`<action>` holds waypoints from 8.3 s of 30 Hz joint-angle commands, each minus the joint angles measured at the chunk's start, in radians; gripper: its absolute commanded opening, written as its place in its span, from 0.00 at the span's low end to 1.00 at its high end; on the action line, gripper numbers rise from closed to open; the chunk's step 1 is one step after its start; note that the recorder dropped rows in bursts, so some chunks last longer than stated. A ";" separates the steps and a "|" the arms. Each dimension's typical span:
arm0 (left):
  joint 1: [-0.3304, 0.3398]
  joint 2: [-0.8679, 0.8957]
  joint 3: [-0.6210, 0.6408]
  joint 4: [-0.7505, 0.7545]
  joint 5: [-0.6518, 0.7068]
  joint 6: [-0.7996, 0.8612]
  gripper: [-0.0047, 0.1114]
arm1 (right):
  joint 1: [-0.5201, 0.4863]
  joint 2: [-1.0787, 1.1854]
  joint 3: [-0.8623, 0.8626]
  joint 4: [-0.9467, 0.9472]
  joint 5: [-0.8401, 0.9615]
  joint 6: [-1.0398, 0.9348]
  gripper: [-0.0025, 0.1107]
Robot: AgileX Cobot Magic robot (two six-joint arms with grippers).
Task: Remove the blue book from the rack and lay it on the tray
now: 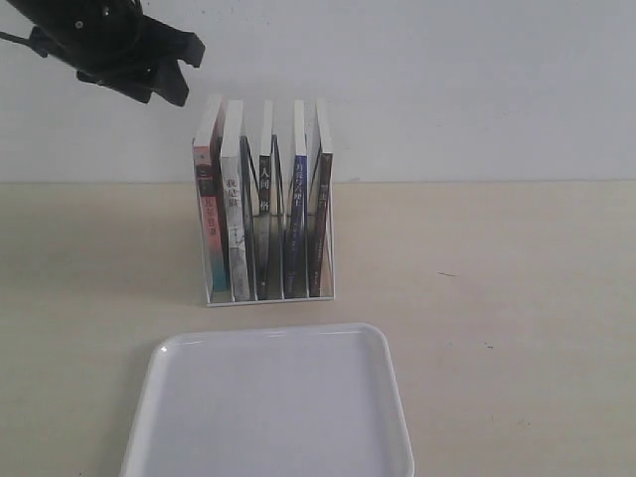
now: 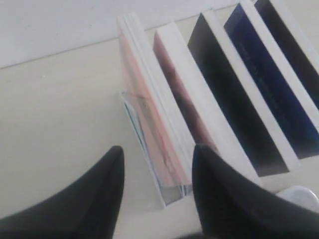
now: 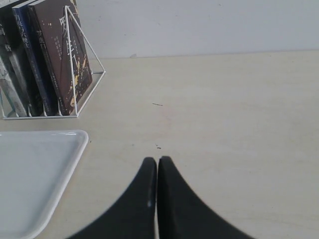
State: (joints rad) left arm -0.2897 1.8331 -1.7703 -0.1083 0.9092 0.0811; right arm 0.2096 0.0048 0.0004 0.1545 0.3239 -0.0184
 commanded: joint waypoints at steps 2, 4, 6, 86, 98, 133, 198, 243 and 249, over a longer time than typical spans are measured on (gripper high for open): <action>-0.013 0.037 -0.008 -0.034 -0.072 -0.010 0.41 | -0.001 -0.005 0.000 -0.006 -0.013 -0.003 0.02; -0.013 0.049 -0.010 -0.062 -0.081 -0.003 0.41 | -0.001 -0.005 0.000 -0.006 -0.013 -0.003 0.02; -0.013 0.060 -0.010 -0.084 -0.096 0.014 0.41 | -0.001 -0.005 0.000 -0.006 -0.013 -0.003 0.02; -0.024 0.057 -0.155 0.029 0.081 -0.146 0.08 | -0.001 -0.005 0.000 -0.006 -0.013 -0.003 0.02; -0.024 -0.048 -0.161 0.030 0.081 -0.159 0.08 | -0.001 -0.005 0.000 -0.006 -0.013 -0.003 0.02; -0.024 -0.073 -0.159 0.019 0.090 -0.159 0.08 | -0.001 -0.005 0.000 -0.006 -0.013 -0.003 0.02; -0.024 0.141 -0.159 -0.058 0.134 -0.155 0.43 | -0.001 -0.005 0.000 -0.006 -0.013 -0.003 0.02; -0.093 0.143 -0.159 -0.049 0.134 -0.162 0.43 | -0.001 -0.005 0.000 -0.006 -0.013 -0.003 0.02; -0.093 0.159 -0.159 -0.041 0.138 -0.172 0.43 | -0.001 -0.005 0.000 -0.006 -0.013 -0.003 0.02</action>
State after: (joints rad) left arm -0.3778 1.9879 -1.9252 -0.1565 1.0427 -0.0701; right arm 0.2096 0.0048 0.0004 0.1546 0.3239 -0.0184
